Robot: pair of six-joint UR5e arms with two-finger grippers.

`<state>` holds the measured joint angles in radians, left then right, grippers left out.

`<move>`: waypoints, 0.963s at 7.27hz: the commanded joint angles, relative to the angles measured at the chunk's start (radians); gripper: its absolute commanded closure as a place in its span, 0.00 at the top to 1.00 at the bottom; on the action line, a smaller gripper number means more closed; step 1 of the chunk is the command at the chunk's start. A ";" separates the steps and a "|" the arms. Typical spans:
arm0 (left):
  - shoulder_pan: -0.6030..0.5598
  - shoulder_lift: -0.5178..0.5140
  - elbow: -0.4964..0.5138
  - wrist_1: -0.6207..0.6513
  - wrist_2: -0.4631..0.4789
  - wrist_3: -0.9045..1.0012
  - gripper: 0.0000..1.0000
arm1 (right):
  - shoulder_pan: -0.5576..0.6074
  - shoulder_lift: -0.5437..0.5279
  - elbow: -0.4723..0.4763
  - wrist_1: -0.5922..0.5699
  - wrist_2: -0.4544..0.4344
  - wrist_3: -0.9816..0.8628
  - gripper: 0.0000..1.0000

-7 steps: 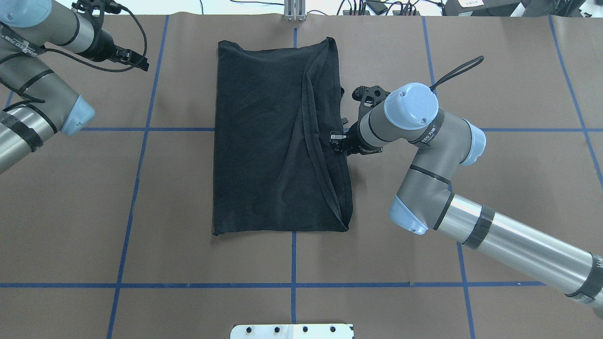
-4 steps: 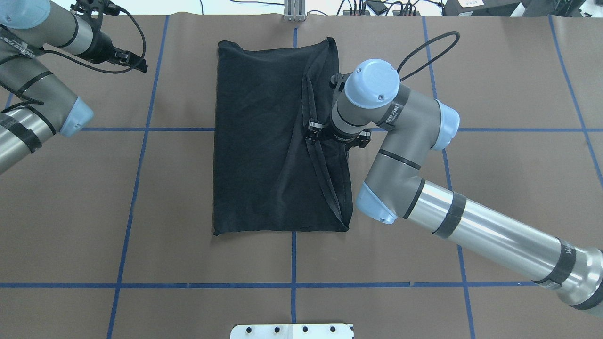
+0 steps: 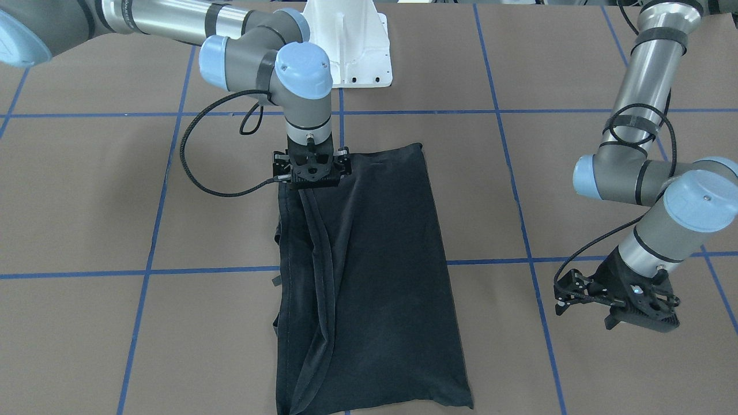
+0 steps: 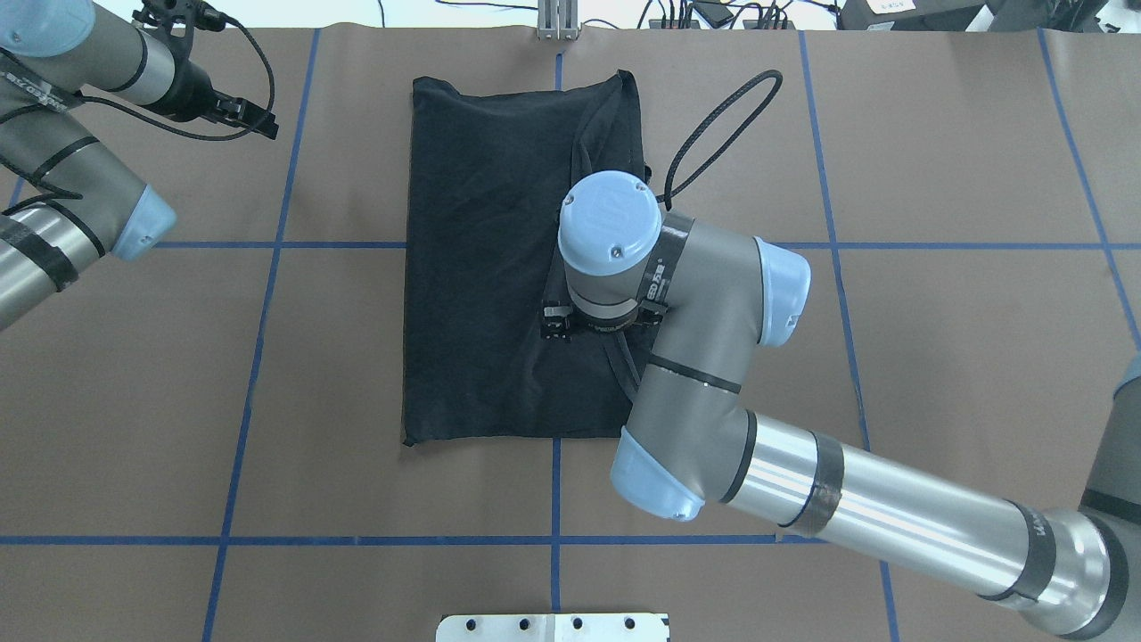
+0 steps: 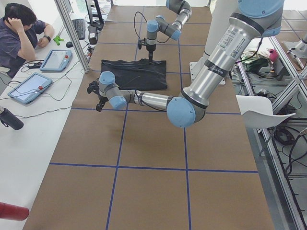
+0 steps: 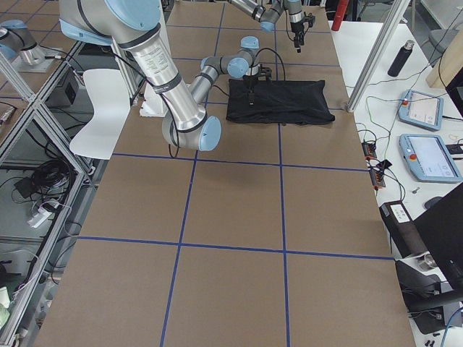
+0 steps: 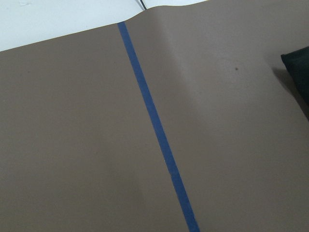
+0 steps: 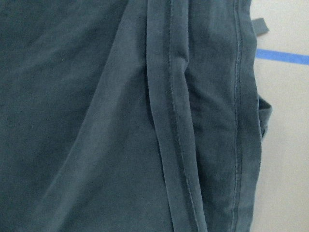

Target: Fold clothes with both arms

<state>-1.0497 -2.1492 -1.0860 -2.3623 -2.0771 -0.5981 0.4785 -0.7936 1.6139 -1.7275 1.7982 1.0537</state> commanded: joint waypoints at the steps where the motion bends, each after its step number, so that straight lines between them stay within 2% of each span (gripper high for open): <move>1: 0.000 0.000 0.002 0.000 0.000 0.000 1.00 | -0.090 -0.004 0.054 -0.113 -0.100 -0.145 0.98; 2: -0.001 0.000 0.002 0.000 0.000 0.000 1.00 | -0.093 -0.009 0.046 -0.115 -0.109 -0.240 0.91; 3: -0.001 0.002 0.002 0.000 0.000 0.000 1.00 | -0.095 -0.016 0.029 -0.110 -0.132 -0.303 0.91; 5: 0.000 0.002 0.000 0.000 -0.001 0.000 1.00 | -0.097 -0.029 0.017 -0.109 -0.137 -0.348 0.82; 6: 0.000 0.002 0.000 0.000 0.000 0.000 1.00 | -0.100 -0.027 0.014 -0.107 -0.134 -0.348 0.71; 7: 0.000 0.002 0.000 0.000 0.000 0.000 1.00 | -0.101 -0.027 0.015 -0.112 -0.132 -0.348 0.53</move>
<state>-1.0494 -2.1476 -1.0859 -2.3623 -2.0774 -0.5982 0.3797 -0.8200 1.6303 -1.8362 1.6644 0.7090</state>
